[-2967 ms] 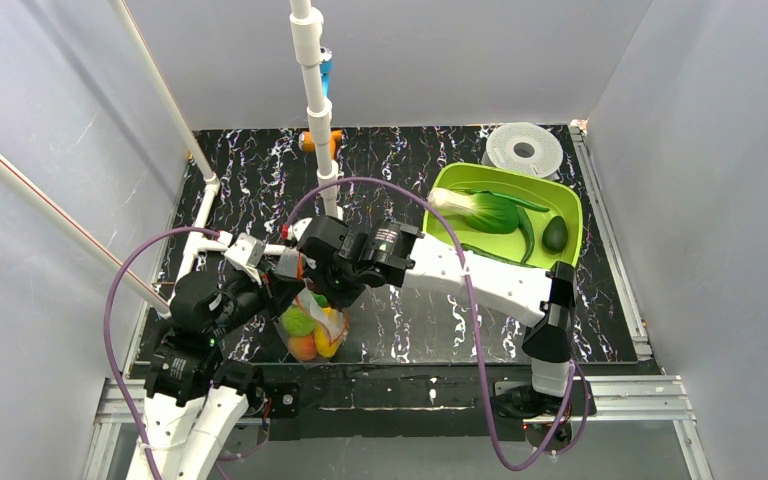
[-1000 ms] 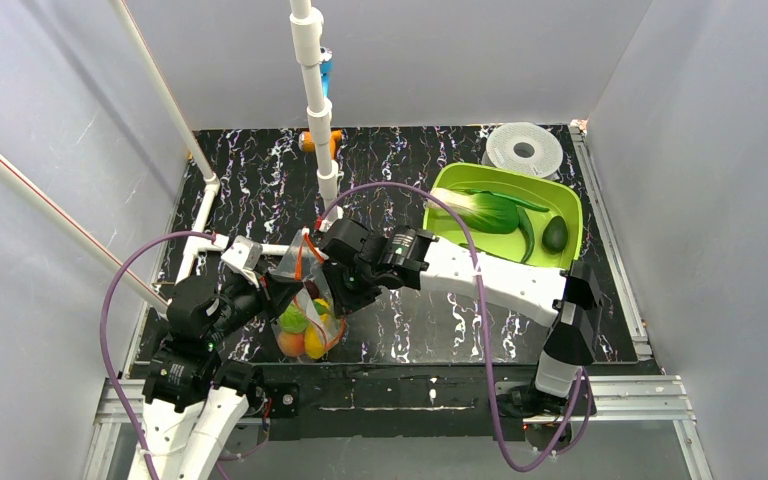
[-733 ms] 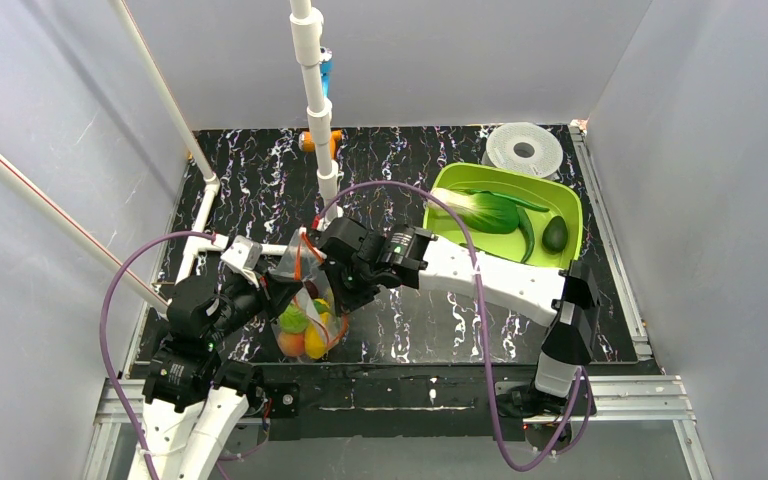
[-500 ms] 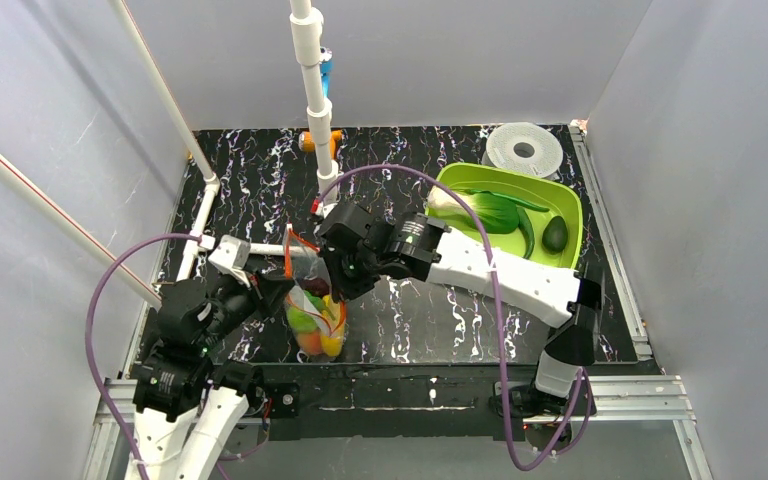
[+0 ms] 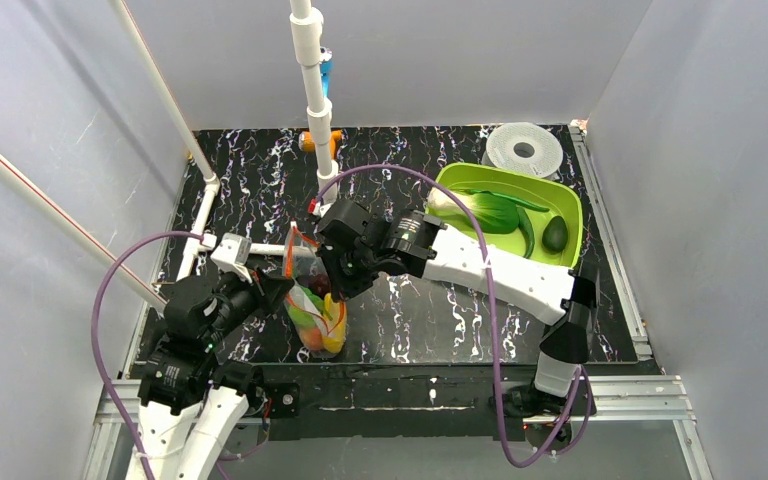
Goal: Place the food in the zip-top bag and seal the zipper
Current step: Adjust the zipper food storage bag at the center of the board.
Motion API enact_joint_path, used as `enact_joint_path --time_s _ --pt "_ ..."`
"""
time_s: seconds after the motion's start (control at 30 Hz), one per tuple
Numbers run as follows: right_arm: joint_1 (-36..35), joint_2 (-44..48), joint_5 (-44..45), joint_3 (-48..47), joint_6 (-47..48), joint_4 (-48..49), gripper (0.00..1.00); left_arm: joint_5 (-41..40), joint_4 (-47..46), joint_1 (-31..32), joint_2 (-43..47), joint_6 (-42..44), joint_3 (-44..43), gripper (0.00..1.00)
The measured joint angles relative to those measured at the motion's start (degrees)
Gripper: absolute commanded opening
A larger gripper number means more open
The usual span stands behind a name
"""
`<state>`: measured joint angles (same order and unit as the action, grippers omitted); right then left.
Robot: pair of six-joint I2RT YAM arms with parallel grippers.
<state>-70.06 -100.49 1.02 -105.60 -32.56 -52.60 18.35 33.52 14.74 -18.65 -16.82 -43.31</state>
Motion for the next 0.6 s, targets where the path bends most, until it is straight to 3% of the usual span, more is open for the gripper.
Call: enact_joint_path --time_s 0.13,0.27,0.5,0.6 --pt "0.2 -0.72 -1.92 0.5 0.35 0.11 0.36 -0.59 0.0 0.0 0.39 0.59 2.29 0.0" --pt "0.52 -0.13 -3.39 0.5 1.27 1.27 0.48 -1.11 -0.42 0.0 1.73 1.03 2.89 0.0" --pt "1.86 4.04 -1.84 1.05 1.97 2.16 0.55 -0.07 -1.03 0.0 1.81 1.38 3.19 0.0" --pt "3.89 10.1 1.57 6.08 2.12 3.98 0.58 0.35 -1.36 0.0 1.49 1.4 3.19 0.0"
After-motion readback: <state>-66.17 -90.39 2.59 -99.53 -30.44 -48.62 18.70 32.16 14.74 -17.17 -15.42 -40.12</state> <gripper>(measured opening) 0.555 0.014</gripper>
